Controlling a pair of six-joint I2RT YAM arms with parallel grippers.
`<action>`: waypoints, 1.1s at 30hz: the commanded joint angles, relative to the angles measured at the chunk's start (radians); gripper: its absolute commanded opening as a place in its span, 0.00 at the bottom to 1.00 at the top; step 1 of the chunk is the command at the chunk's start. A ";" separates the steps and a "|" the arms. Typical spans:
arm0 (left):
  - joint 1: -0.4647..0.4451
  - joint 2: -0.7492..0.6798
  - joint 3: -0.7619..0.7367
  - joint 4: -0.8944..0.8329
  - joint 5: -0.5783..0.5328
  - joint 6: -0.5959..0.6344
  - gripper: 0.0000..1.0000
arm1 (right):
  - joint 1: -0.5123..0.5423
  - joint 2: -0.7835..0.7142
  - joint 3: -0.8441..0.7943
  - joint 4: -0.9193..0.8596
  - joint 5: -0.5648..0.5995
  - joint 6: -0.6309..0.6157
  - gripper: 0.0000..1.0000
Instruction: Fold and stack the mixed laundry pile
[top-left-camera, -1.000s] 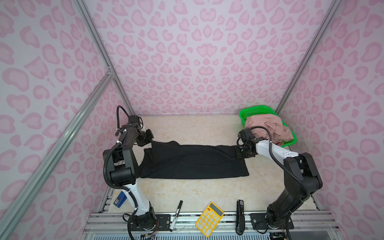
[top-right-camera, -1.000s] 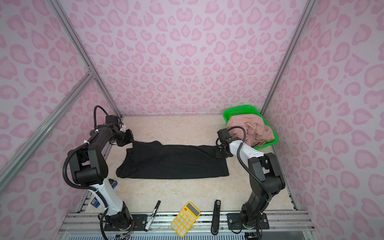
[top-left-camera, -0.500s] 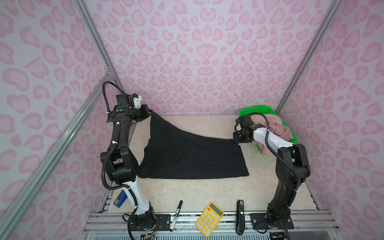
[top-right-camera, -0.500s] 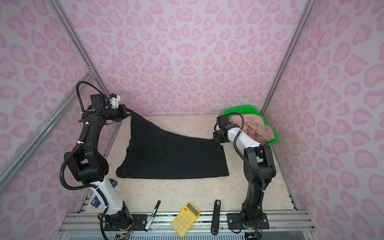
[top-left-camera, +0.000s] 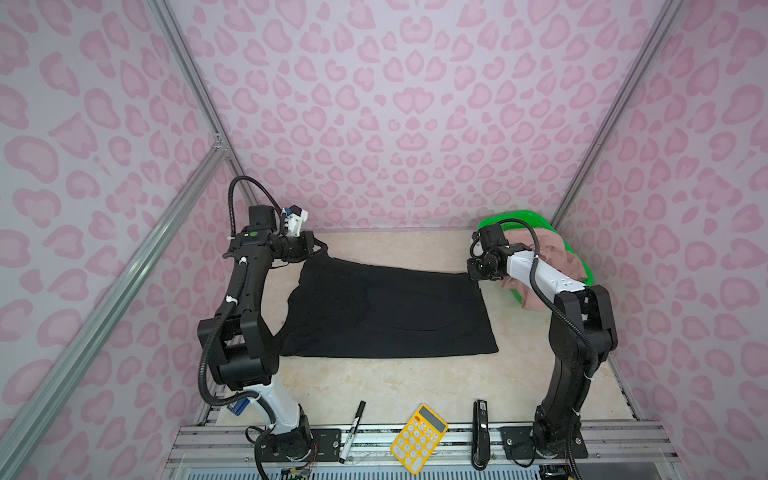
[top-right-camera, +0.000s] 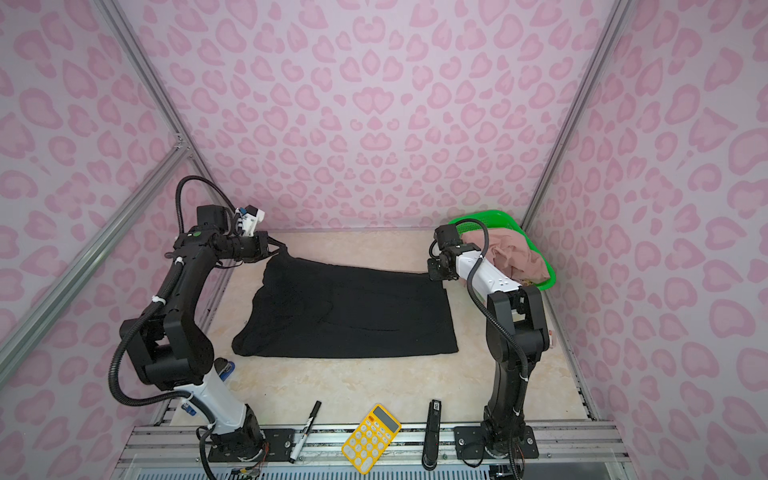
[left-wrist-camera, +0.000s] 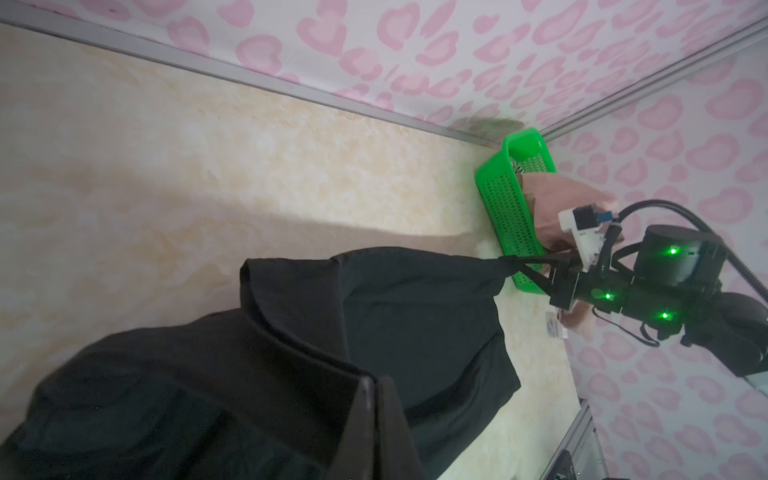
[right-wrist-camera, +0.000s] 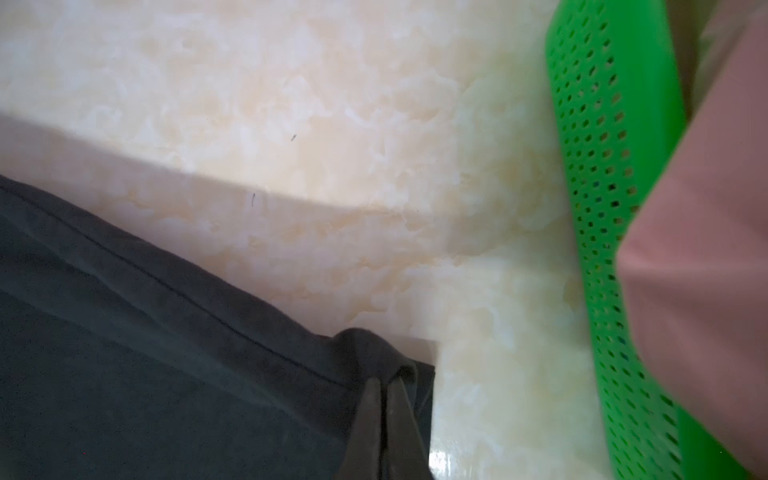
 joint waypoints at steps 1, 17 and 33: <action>-0.007 -0.113 -0.153 0.027 -0.096 0.024 0.03 | 0.000 -0.009 -0.050 0.043 0.049 -0.028 0.00; 0.032 -0.040 -0.024 0.165 -0.218 -0.090 0.03 | 0.000 0.173 0.266 0.152 0.024 -0.094 0.00; 0.043 -0.156 -0.125 0.075 -0.079 -0.030 0.03 | 0.007 -0.067 -0.102 0.255 0.058 -0.079 0.00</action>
